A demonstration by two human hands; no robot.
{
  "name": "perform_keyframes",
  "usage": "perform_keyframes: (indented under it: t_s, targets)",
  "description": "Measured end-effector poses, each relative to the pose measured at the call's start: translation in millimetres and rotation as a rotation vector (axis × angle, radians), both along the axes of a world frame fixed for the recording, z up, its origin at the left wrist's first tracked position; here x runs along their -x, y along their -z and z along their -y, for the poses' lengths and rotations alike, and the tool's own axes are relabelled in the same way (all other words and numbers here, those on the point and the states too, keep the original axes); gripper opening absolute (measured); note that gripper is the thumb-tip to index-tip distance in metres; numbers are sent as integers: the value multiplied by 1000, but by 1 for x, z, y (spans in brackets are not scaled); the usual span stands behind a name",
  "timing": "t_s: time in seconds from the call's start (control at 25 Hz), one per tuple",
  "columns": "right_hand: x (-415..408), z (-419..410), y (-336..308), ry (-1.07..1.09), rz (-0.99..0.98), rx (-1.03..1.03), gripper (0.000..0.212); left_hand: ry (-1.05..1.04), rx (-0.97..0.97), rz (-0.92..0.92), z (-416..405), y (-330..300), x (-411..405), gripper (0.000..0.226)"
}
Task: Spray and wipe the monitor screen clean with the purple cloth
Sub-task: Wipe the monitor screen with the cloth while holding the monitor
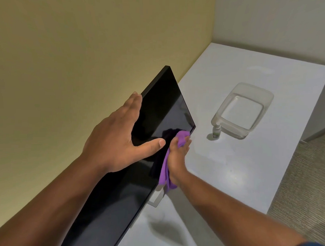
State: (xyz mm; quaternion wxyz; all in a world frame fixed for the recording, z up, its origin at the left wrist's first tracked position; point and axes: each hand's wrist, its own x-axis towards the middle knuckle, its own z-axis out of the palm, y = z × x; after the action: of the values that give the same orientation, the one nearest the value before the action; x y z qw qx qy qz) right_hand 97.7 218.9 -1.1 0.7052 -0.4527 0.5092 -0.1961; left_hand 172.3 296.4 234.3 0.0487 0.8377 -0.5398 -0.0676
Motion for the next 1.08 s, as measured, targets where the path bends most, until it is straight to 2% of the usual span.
perform_keyframes:
  t_s: [0.2, 0.32, 0.48, 0.6, 0.72, 0.92, 1.0, 1.08]
  targets:
    - [-7, 83, -7, 87, -17, -24, 75, 5, 3, 8, 0, 0, 0, 119]
    - [1, 58, -1, 92, 57, -38, 76, 7, -1, 5, 1, -1, 0, 118]
    - [15, -1, 1, 11, 22, -8, 79, 6, -18, 12, 1, -2, 0, 118]
    - [7, 30, -2, 90, -26, -8, 78, 10, -10, 10, 1, -3, 0, 118]
    - [-9, 75, -16, 268, -88, -124, 82, 10, -9, 8, 2, -3, 0, 119]
    - [-5, 32, -6, 168, -86, -71, 77, 21, -2, -2, 2, -2, 1, 116]
    - [-8, 32, -7, 193, -72, -70, 70, 28, 6, -6, 2, -1, 1, 116]
    - [-20, 43, -31, 219, -45, -21, 75, 34, 18, -13, 2, 0, 0, 115]
